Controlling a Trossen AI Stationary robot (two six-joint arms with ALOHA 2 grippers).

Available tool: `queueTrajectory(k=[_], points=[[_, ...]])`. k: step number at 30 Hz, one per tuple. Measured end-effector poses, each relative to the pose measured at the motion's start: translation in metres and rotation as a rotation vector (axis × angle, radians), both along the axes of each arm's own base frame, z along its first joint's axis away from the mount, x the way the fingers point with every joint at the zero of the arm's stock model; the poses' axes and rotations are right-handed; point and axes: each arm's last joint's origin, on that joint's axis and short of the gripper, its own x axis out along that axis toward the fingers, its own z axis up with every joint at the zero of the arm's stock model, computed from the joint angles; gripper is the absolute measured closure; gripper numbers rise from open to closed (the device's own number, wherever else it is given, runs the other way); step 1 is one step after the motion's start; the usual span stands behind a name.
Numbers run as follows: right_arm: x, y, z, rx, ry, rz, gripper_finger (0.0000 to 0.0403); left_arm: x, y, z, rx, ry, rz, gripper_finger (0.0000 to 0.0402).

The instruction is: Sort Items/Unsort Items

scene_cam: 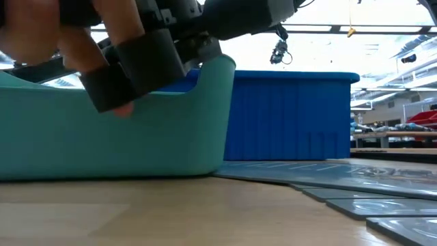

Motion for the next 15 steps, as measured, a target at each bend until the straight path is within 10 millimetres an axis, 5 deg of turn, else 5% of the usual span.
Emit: queueTrajectory(k=[11, 15], points=[[0.0, 0.0, 0.0, -0.003, -0.002, 0.0, 0.0401, 0.002, 0.0, -0.009, -0.05, -0.02, -0.094, 0.04], [0.0, 0.0, 0.0, -0.004, -0.002, 0.0, 0.04, 0.007, -0.001, 0.001, -0.02, -0.039, -0.097, 0.04]])
